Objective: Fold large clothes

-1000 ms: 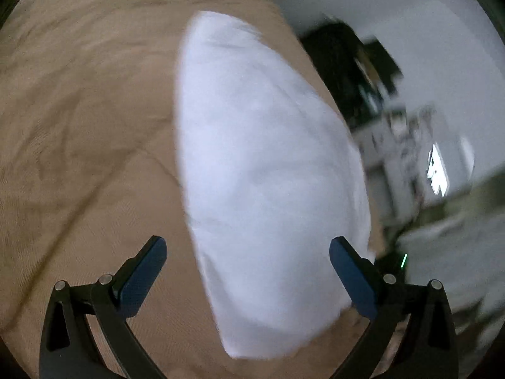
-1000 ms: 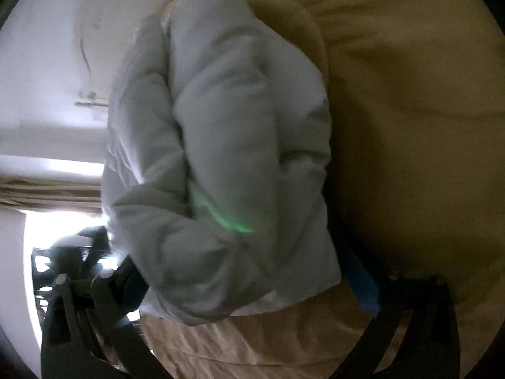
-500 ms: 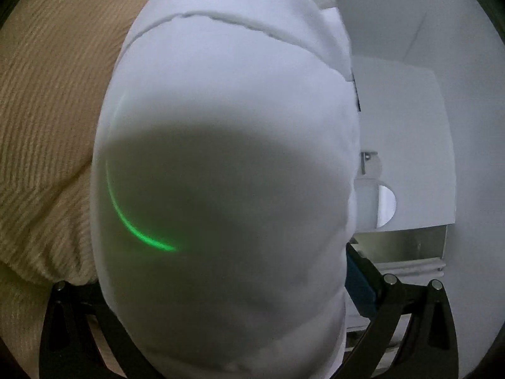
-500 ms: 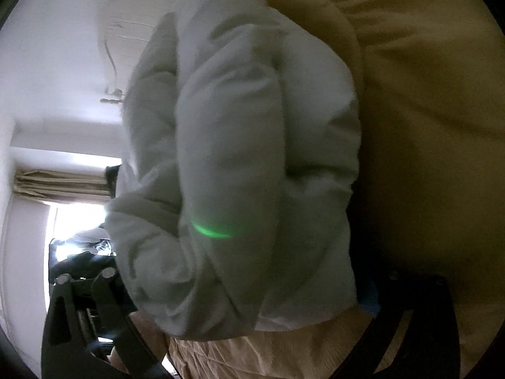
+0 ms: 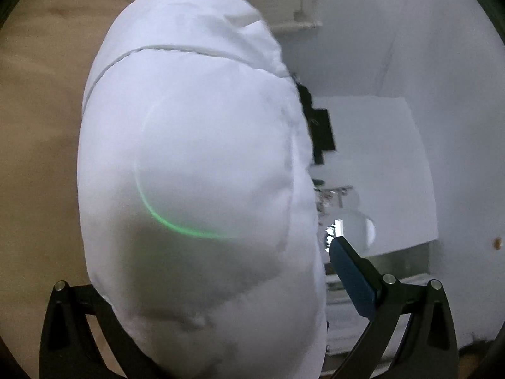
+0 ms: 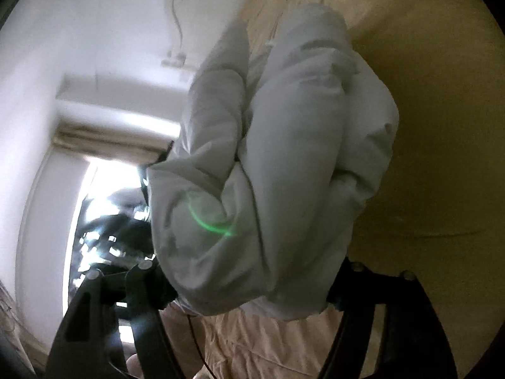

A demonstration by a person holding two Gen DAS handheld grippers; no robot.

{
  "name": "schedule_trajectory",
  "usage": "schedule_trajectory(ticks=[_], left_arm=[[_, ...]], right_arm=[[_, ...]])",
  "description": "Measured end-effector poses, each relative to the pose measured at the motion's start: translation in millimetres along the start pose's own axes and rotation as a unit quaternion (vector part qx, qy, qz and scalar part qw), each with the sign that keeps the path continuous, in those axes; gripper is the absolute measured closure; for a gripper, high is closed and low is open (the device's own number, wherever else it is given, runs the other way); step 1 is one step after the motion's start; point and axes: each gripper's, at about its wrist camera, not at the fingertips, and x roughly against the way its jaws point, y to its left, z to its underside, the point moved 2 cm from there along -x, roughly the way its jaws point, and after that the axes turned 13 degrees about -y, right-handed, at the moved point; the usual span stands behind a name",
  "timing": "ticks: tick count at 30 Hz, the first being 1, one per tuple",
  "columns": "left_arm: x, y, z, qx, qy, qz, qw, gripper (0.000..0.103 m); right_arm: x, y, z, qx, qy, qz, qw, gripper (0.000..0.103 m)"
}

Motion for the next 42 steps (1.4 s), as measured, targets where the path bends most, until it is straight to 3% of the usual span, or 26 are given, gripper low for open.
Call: schedule_trajectory(ticks=[2, 4, 6, 7, 8, 13, 14, 16, 17, 18, 20, 22, 23, 24, 26, 27, 28, 31, 35, 39, 42], left_arm=[[14.5, 30.0, -12.4, 0.020, -0.012, -0.032, 0.9992, 0.001], [20.5, 79.7, -19.4, 0.072, -0.022, -0.072, 0.9945, 0.001], [26.9, 112.9, -17.9, 0.131, -0.032, -0.034, 0.9903, 0.006], [34.1, 112.0, -19.2, 0.133, -0.040, -0.021, 0.9901, 0.006], [42.4, 107.1, -20.2, 0.130, -0.045, -0.013, 0.9904, 0.005], [106.5, 76.8, -7.3, 0.078, -0.090, -0.070, 0.9903, 0.001], [120.8, 67.6, 2.2, 0.064, -0.102, -0.087, 0.9889, 0.001], [135.7, 38.3, 20.8, -0.001, -0.116, -0.155, 0.9811, 0.001], [131.3, 15.5, 38.0, -0.052, -0.119, -0.196, 0.9719, 0.001], [124.6, -8.3, 61.2, -0.114, -0.124, -0.240, 0.9561, 0.001], [111.3, -41.5, 108.1, -0.213, -0.146, -0.291, 0.9212, 0.001], [90.6, -71.7, 137.4, -0.303, -0.161, -0.315, 0.8849, 0.001], [73.4, -80.9, 155.3, -0.353, -0.166, -0.328, 0.8603, 0.001], [59.6, -80.4, 157.9, -0.387, -0.164, -0.339, 0.8420, 0.001], [38.7, -61.1, 187.7, -0.442, -0.112, -0.372, 0.8087, 0.001], [29.1, -42.2, 197.1, -0.437, -0.075, -0.385, 0.8097, 0.000], [28.2, -36.0, 203.3, -0.430, -0.080, -0.385, 0.8124, 0.000], [28.9, -33.6, 205.2, -0.434, -0.087, -0.385, 0.8096, 0.000], [45.3, -38.3, 194.8, -0.406, -0.079, -0.379, 0.8275, 0.000], [42.1, -42.3, 193.9, -0.407, -0.075, -0.385, 0.8249, 0.000], [43.4, -43.5, 194.7, -0.404, -0.070, -0.381, 0.8285, 0.000]], right_arm=[[-26.7, -22.4, 17.4, -0.019, 0.032, 0.003, 0.999, 0.031], [-46.7, -56.6, 35.3, -0.051, 0.057, 0.018, 0.997, 0.028], [-48.4, -73.5, 42.2, -0.062, 0.050, 0.003, 0.997, 0.024], [-44.2, -71.6, 41.5, -0.052, 0.047, 0.006, 0.998, 0.025], [-40.7, -71.5, 40.9, -0.052, 0.050, 0.007, 0.997, 0.025], [-33.9, -83.0, 42.4, -0.063, 0.054, -0.002, 0.997, 0.025], [-41.9, -81.0, 39.7, -0.062, 0.053, -0.001, 0.997, 0.025], [-42.3, -83.5, 39.8, -0.063, 0.054, -0.001, 0.997, 0.025], [-40.0, -85.3, 37.9, -0.063, 0.054, -0.001, 0.997, 0.025], [-38.4, -86.8, 37.6, -0.063, 0.055, 0.000, 0.997, 0.025], [-36.2, -86.2, 35.5, -0.063, 0.055, 0.003, 0.996, 0.025], [-46.8, -76.5, 30.2, -0.063, 0.056, 0.009, 0.996, 0.025], [-43.8, -77.1, 29.9, -0.061, 0.057, 0.014, 0.996, 0.025], [-47.9, -68.3, 33.3, -0.060, 0.058, 0.018, 0.996, 0.025], [-42.3, -68.1, 33.3, -0.058, 0.060, 0.031, 0.996, 0.025], [-37.0, -66.9, 33.6, -0.054, 0.061, 0.044, 0.996, 0.025], [-30.2, -64.8, 33.0, -0.041, 0.064, 0.071, 0.995, 0.025], [-1.9, -43.2, 30.4, 0.023, 0.050, 0.125, 0.991, 0.023], [33.3, 20.6, 5.7, 0.156, -0.021, 0.170, 0.973, 0.033], [-4.5, 97.4, -31.8, 0.268, -0.043, 0.146, 0.951, 0.045], [-71.0, 118.1, -47.4, 0.273, -0.005, 0.122, 0.954, 0.059]])
